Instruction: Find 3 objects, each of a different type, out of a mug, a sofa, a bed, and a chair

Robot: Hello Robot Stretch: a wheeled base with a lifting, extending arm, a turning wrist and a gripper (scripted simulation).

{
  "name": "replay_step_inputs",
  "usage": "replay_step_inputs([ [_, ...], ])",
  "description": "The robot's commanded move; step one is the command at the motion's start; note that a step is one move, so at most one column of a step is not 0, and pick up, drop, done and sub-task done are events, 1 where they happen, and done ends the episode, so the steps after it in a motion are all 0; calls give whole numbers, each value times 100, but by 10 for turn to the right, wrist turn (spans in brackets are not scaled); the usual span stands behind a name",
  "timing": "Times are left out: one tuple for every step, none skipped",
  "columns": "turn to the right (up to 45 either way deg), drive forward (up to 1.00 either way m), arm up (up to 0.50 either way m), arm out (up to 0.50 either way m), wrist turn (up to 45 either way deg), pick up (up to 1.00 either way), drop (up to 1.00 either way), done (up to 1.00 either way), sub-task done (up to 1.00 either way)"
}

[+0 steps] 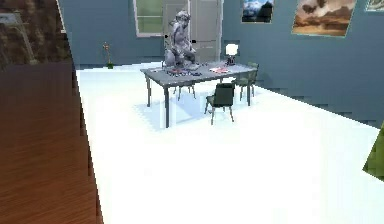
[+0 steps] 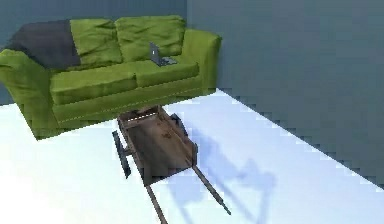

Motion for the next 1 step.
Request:
replay_step_inputs([
  [240, 0, 0, 0, 0, 0, 0, 0, 0],
])
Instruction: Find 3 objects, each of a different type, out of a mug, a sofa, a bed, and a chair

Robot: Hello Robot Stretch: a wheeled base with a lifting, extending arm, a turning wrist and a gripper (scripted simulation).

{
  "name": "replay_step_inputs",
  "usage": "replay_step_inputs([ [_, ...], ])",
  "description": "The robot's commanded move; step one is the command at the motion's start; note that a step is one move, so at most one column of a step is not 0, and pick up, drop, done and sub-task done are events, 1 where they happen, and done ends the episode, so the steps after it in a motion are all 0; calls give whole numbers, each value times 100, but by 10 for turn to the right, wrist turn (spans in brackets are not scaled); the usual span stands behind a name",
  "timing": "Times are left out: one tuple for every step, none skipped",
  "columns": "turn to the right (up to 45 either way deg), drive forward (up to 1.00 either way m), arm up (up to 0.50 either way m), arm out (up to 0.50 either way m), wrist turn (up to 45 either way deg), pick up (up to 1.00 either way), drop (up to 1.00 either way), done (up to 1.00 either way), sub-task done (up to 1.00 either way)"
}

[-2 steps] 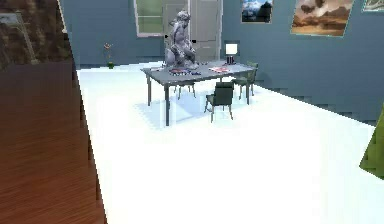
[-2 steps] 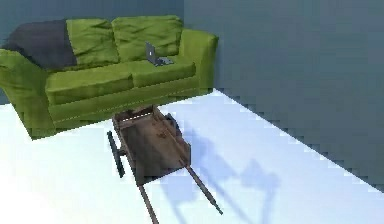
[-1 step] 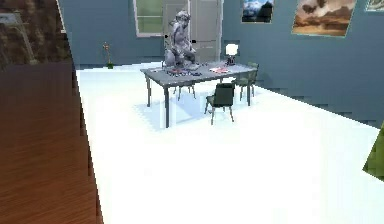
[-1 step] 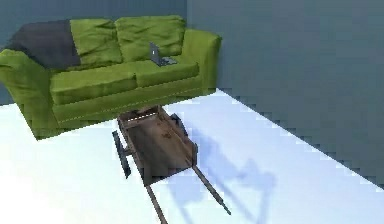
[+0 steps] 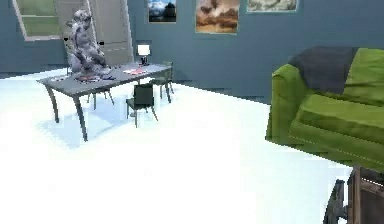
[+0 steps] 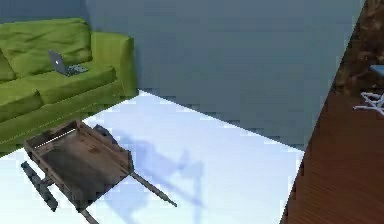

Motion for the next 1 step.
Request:
replay_step_inputs([
  [0, 100, 0, 0, 0, 0, 0, 0, 0],
])
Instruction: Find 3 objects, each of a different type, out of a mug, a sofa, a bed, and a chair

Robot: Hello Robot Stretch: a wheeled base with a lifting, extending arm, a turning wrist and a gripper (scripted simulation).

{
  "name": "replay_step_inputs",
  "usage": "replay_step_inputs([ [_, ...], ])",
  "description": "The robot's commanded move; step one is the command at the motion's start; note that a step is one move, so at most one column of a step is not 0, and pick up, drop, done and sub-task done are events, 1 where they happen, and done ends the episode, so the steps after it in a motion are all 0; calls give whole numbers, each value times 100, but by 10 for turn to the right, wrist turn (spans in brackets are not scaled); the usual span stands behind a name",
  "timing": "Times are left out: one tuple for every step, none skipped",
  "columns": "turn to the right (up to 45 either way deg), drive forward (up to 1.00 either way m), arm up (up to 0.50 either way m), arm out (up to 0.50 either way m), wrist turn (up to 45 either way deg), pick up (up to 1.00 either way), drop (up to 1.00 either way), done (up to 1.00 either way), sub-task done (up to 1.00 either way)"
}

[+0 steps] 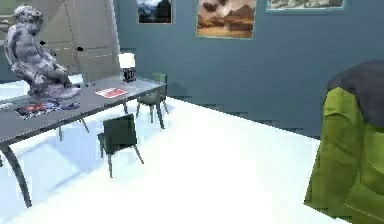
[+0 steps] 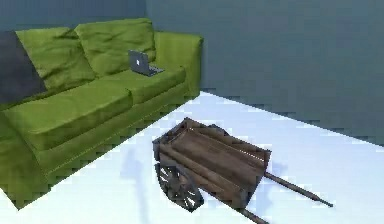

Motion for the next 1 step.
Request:
replay_step_inputs([
  [0, 100, 0, 0, 0, 0, 0, 0, 0],
])
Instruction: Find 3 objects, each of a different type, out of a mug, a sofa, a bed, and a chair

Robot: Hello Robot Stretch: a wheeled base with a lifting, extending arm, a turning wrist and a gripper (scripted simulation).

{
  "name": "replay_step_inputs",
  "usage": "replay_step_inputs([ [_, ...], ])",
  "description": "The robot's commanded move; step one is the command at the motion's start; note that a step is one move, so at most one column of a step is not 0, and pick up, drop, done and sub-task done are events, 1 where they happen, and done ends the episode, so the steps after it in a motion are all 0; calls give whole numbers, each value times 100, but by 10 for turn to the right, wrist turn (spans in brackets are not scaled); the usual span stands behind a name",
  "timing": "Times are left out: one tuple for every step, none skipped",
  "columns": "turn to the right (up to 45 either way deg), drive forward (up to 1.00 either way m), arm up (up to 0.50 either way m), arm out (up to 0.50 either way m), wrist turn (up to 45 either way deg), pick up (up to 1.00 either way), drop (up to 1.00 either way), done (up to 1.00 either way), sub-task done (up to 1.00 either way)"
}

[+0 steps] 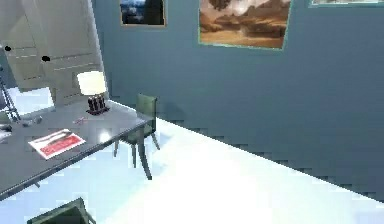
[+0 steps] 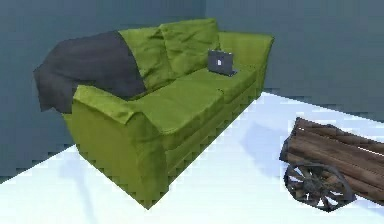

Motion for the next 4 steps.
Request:
replay_step_inputs([
  [30, 0, 0, 0, 0, 0, 0, 0, 0],
  [0, 40, 0, 0, 0, 0, 0, 0, 0],
  [-450, 0, 0, 0, 0, 0, 0, 0, 0],
  [-180, 0, 0, 0, 0, 0, 0, 0, 0],
])
